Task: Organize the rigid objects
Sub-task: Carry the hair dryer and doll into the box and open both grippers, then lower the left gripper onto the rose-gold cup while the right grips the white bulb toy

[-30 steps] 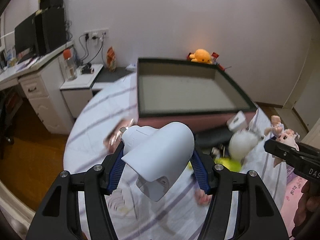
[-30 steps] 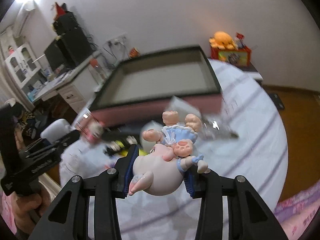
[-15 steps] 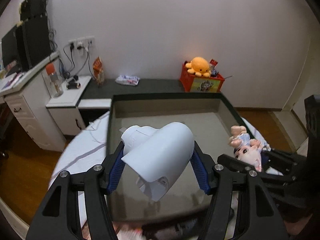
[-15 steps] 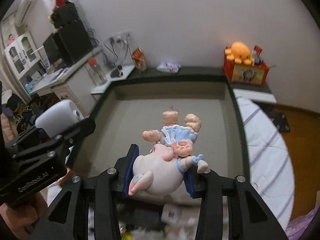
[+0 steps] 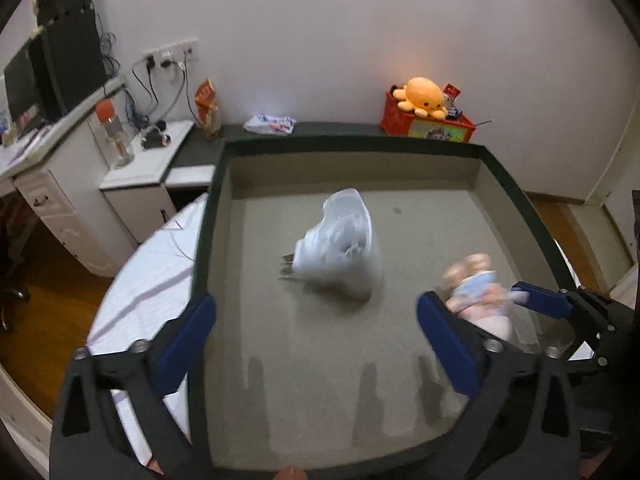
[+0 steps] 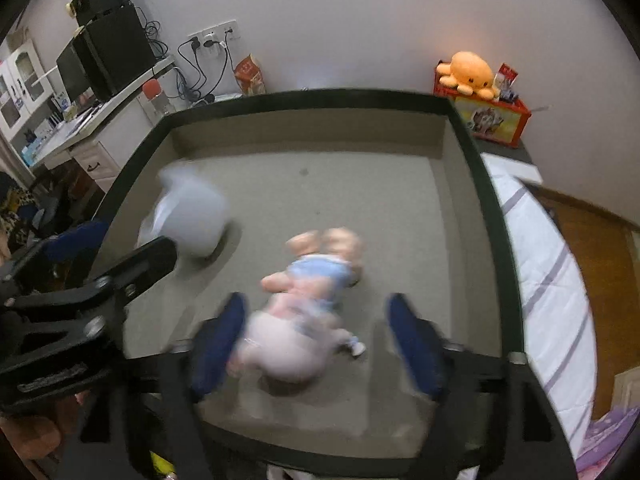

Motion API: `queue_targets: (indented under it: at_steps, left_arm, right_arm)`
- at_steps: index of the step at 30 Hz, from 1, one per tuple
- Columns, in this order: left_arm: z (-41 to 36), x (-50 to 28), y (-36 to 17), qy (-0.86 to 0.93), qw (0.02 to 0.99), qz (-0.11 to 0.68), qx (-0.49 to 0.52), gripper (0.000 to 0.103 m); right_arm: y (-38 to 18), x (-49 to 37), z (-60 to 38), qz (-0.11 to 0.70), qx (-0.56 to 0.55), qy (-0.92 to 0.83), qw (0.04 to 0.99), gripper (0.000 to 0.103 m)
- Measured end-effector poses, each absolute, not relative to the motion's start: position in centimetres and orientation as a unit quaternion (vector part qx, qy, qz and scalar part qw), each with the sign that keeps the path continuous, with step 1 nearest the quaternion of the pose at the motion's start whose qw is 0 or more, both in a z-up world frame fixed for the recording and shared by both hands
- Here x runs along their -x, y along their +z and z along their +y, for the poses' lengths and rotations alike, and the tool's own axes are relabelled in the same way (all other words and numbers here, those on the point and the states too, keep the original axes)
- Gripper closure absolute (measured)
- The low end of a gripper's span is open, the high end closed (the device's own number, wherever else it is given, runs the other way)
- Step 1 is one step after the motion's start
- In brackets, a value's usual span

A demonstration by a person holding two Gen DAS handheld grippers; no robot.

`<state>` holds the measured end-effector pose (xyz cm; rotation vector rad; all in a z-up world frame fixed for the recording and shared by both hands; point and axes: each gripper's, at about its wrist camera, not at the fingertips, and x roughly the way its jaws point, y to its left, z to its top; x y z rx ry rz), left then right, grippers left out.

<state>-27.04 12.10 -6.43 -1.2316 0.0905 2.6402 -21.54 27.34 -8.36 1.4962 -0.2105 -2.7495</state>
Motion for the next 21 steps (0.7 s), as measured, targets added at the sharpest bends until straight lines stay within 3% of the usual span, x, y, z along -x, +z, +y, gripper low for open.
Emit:
queue_targets:
  at_steps: [13, 21]
  left_arm:
    - [7.1, 17.4, 0.8, 0.943, 0.098, 0.017, 0.316, 0.0]
    - [4.4, 11.6, 2.0, 0.952, 0.076, 0.002, 0.295, 0.0]
  right_arm:
    - [-1.5, 13.6, 25.5, -0.079, -0.365, -0.927, -0.019, 0.021]
    - [1.3, 5.7, 23.6, -0.083, -0.319, -0.943, -0.036, 0.021]
